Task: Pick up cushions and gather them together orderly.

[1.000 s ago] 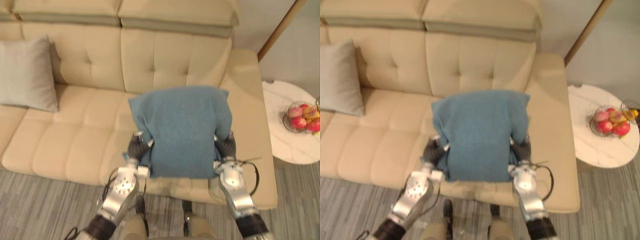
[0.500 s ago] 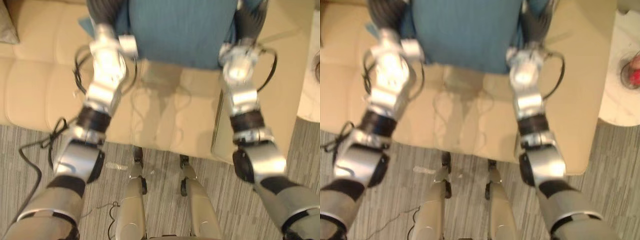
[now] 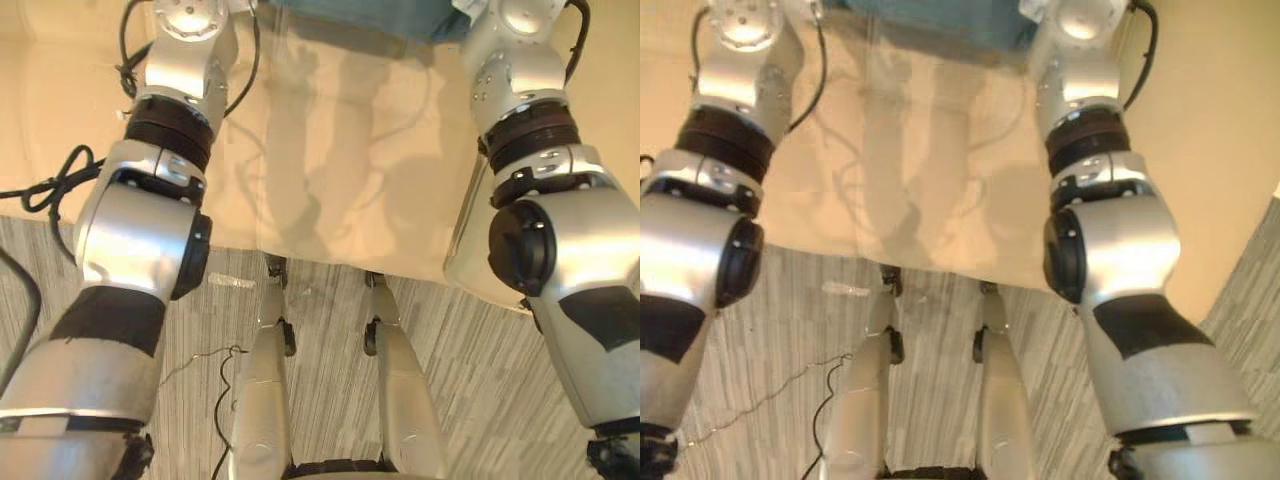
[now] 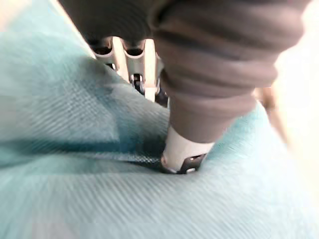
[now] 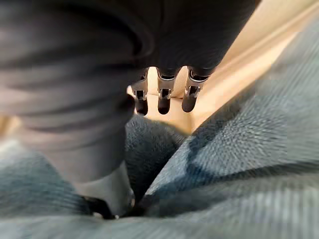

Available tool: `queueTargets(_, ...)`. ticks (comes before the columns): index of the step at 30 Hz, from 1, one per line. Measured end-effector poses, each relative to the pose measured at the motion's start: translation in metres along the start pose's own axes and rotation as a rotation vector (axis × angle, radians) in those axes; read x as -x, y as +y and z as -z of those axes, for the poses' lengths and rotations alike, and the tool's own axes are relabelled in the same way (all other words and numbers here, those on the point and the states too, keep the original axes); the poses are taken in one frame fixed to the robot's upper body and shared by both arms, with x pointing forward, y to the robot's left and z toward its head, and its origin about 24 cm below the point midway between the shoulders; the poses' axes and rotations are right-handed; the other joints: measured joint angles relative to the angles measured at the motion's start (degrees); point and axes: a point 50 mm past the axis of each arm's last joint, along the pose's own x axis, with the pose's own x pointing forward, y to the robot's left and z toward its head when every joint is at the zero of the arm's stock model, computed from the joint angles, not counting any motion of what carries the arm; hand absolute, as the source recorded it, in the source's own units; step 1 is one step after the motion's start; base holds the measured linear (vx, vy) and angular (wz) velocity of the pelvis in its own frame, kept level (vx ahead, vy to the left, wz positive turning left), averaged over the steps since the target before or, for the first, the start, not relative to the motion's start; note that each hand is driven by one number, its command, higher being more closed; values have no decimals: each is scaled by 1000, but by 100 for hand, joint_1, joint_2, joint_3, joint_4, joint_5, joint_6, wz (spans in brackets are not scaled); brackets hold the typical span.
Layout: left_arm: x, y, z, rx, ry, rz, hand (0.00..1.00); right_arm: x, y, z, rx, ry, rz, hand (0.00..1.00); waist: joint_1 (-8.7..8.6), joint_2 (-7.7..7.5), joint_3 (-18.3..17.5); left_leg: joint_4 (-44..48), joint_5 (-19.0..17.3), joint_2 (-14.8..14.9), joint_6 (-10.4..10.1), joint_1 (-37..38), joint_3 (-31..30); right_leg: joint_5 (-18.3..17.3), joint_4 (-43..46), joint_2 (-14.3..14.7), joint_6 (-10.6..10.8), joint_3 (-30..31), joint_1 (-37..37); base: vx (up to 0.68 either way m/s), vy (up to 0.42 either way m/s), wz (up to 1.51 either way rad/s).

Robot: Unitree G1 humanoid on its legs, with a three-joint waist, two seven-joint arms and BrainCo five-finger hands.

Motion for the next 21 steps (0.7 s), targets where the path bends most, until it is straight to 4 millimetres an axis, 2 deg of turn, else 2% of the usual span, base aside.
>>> queueTargets(1,5,-1,11,18,29,1,0,3,-3,10,20,9,-11,0,22,0,0,29,-2,17,-1,0,39,0,50,14,0,11,-21,11,11,-13)
queueTargets(5,15,6,26,84,50,-15,0,14,-14,38,57,28,-35,0,101,0,0,94,-5,146,-5,67,125,-2,326,125,0,56,-73,-5,-1,-10)
queueTargets(8,20,10,35,79,62,-5,0,21,-17,52,73,45,-62,0,169,0,0,293,-52,225,-61,25,126,-31,651,185,18,65,-203,-28,-4,-10)
queueTargets(11,21,19,37,115,61,-30,0,27,-19,58,64,34,-84,0,192,0,0,432,-82,244,-86,-26,125,-114,858,194,29,62,-283,-47,-5,-1)
queueTargets(14,21,25,34,142,37,-37,0,32,-24,61,57,24,-91,0,207,0,0,496,-227,237,-85,-47,124,-408,1071,176,-34,58,-344,-62,-10,9)
queueTargets(17,22,46,23,169,-44,-51,0,38,-31,53,28,-44,-95,0,269,0,0,690,-238,281,-98,-69,121,-559,1273,195,-93,11,-367,-66,-35,3)
queueTargets(20,26,65,17,156,-115,-68,0,46,-46,39,-2,-155,-90,0,282,-1,-1,706,-237,294,-99,139,117,-602,1378,201,-89,-2,-196,-35,-34,4)
queueTargets(21,32,72,21,152,-125,-66,0,51,-59,36,-13,-196,-77,0,291,-2,-2,717,-256,292,-95,308,113,-631,1382,198,-85,-10,-16,-7,-19,8)
